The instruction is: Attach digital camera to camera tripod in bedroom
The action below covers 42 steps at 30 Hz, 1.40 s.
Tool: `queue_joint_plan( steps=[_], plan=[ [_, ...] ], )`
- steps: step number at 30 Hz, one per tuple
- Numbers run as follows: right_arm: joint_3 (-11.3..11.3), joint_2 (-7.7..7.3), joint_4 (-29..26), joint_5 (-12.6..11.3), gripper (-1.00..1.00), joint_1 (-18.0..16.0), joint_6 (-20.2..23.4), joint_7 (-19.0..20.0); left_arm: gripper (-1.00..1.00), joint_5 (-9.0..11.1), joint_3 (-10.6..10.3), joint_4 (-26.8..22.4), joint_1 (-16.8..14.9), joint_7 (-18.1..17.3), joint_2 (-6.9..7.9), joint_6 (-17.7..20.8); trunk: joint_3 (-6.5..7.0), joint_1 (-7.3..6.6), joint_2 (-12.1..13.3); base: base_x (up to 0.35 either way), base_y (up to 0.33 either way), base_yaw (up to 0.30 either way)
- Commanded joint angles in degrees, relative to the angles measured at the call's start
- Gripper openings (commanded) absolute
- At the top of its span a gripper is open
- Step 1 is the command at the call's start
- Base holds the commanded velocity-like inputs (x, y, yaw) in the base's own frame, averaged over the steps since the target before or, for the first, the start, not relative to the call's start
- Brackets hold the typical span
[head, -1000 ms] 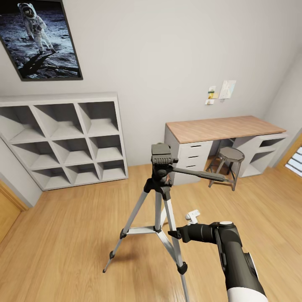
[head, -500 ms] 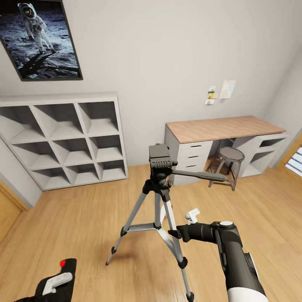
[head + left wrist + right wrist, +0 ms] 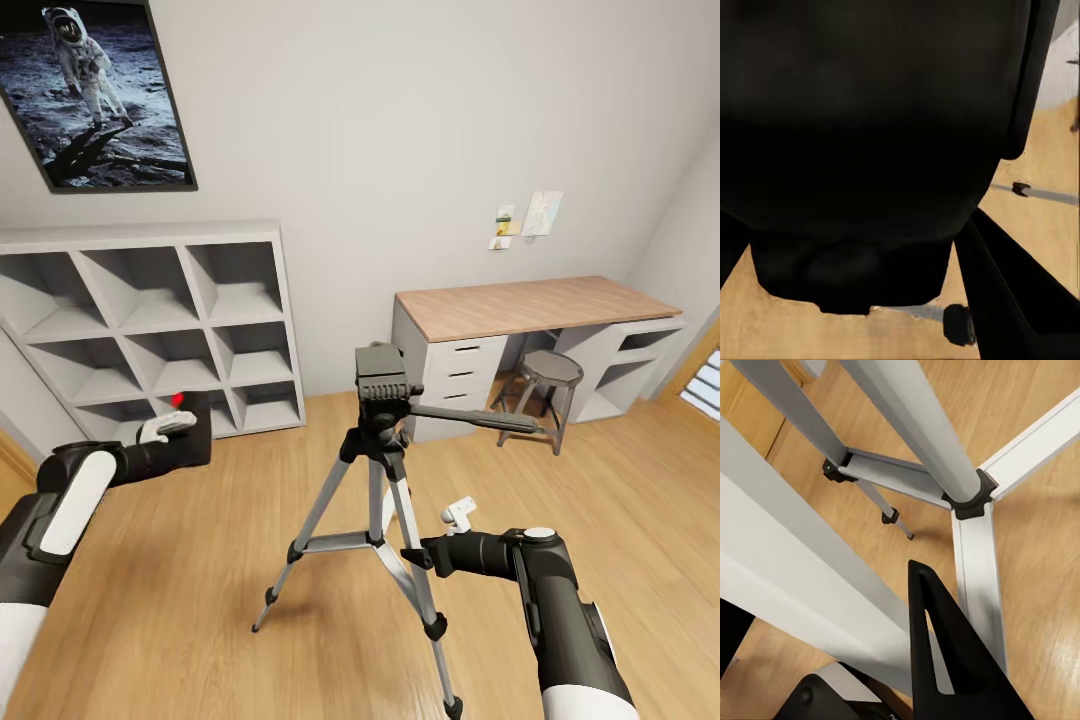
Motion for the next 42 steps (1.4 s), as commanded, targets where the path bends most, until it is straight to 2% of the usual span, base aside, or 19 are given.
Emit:
queue_joint_plan(
  steps=[1, 4, 6, 10, 11, 12, 13, 15, 20, 24, 25, 27, 30, 32, 34, 35, 37, 38, 42],
  plan=[
    [-0.2, 0.08, -0.1, 0.4, -1.0, -0.1, 0.6, 0.4, -1.0, 0.4, 0.0, -0.6, -3.6, 0.6, -0.04, 0.4, -0.12, 0.04, -0.1, 0.0, 0.0, 0.0],
    [-0.2, 0.08, 0.0, 0.3, -1.0, -0.1, 0.8, 0.4, -1.0, 0.6, 0.0, 0.8, -8.5, 0.6, -0.4, 0.6, -0.12, 0.04, -0.1, 0.0, 0.0, 0.0],
    [-0.3, 0.08, 0.0, 0.3, -1.0, -0.1, 0.8, 0.4, -1.0, 0.6, 0.0, 2.9, -11.7, 0.6, -1.43, 0.7, -0.12, 0.04, -0.1, 0.0, 0.0, 0.0],
    [-0.3, 0.08, 0.2, 0.3, -1.0, -0.1, 0.8, 0.4, -1.0, 0.2, 0.0, 6.7, -17.5, 1.8, -4.86, 1.7, -0.12, 0.04, -0.1, 0.0, 0.0, 0.0],
    [-0.3, 0.08, 0.4, 0.3, -1.0, -0.1, 0.8, 0.4, -1.0, 0.2, 0.0, 8.2, -19.6, 3.2, -6.42, 1.9, -0.12, 0.04, -0.1, 0.0, 0.0, 0.0],
    [-0.4, 0.08, 0.7, 0.3, -1.0, -0.1, 0.7, 0.4, -1.0, 0.5, -0.1, 11.5, -24.8, 8.1, -10.46, 2.4, -0.12, 0.04, -0.1, 0.0, 0.0, 0.0],
    [-0.4, 0.08, 0.8, 0.3, -1.0, -0.1, 0.7, 0.4, -1.0, 0.5, -0.1, 12.1, -25.8, 9.0, -11.33, 2.4, -0.12, 0.04, -0.1, 0.0, 0.0, 0.0],
    [-0.4, 0.08, 0.8, 0.3, -1.0, -0.1, 0.7, 0.4, -1.0, 0.5, -0.1, 14.4, -29.7, 11.4, -14.72, 2.6, -0.12, 0.04, -0.1, 0.0, 0.0, 0.0],
    [-0.4, 0.08, 0.9, 0.3, -1.0, -0.1, 0.7, 0.4, -1.0, 0.6, -0.1, 15.9, -35.7, 12.9, -19.86, 2.8, -0.12, 0.04, -0.1, 0.0, 0.0, 0.0],
    [-0.4, 0.08, 0.9, 0.4, -1.0, -0.1, 0.7, 0.4, -1.0, 0.6, -0.1, 15.7, -37.5, 12.8, -22.16, 2.9, -0.12, 0.04, -0.1, 0.0, 0.0, 0.0],
    [-0.4, 0.08, 1.1, 0.4, -1.0, -0.1, 0.7, 0.4, -1.0, 1.1, -0.2, 14.8, -38.0, 12.4, -23.92, 3.0, -0.12, 0.04, -0.1, 0.0, 0.0, 0.0],
    [-0.4, 0.08, 1.3, 0.4, -1.0, -0.1, 0.7, 0.4, -1.0, 2.1, -0.6, 13.8, -38.2, 12.0, -25.46, 3.2, -0.12, 0.04, -0.1, 0.0, 0.0, 0.0],
    [-0.4, 0.08, 1.5, 0.4, -1.0, -0.1, 0.7, 0.4, -1.0, 3.5, -1.4, 12.5, -38.3, 11.6, -27.15, 3.3, -0.12, 0.04, -0.1, 0.0, 0.0, 0.0],
    [-0.4, 0.08, 1.6, 0.4, -1.0, -0.1, 0.7, 0.4, -1.0, 4.2, -2.3, 11.8, -38.3, 11.4, -27.76, 3.3, -0.12, 0.04, -0.1, 0.0, 0.0, 0.0],
    [-0.4, 0.08, 1.6, 0.4, -1.0, -0.1, 0.7, 0.4, -1.0, 4.9, -4.2, 10.5, -38.4, 11.3, -28.31, 3.4, -0.12, 0.04, -0.1, 0.0, 0.0, 0.0],
    [-0.4, 0.08, 1.7, 0.4, -1.0, -0.1, 0.7, 0.4, -1.0, 5.5, -6.4, 8.9, -38.4, 11.2, -28.59, 3.4, -0.12, 0.04, -0.1, 0.0, 0.0, 0.0],
    [-0.4, 0.08, 1.7, 0.4, -1.0, -0.1, 0.7, 0.4, -1.0, 5.9, -7.9, 8.0, -38.4, 11.1, -28.7, 3.4, -0.12, 0.04, -0.1, 0.0, 0.0, 0.0],
    [-0.4, 0.08, 1.7, 0.4, -1.0, -0.1, 0.7, 0.4, -1.0, 6.4, -9.4, 7.3, -38.4, 11.1, -28.77, 3.4, -0.12, 0.04, -0.1, 0.0, 0.0, 0.0],
    [-0.4, 0.08, 1.7, 0.4, -1.0, -0.1, 0.7, 0.4, -1.0, 8.2, -13.0, 6.2, -38.4, 11.1, -28.78, 3.4, -0.12, 0.04, -0.1, 0.0, 0.0, 0.0]
  ],
)
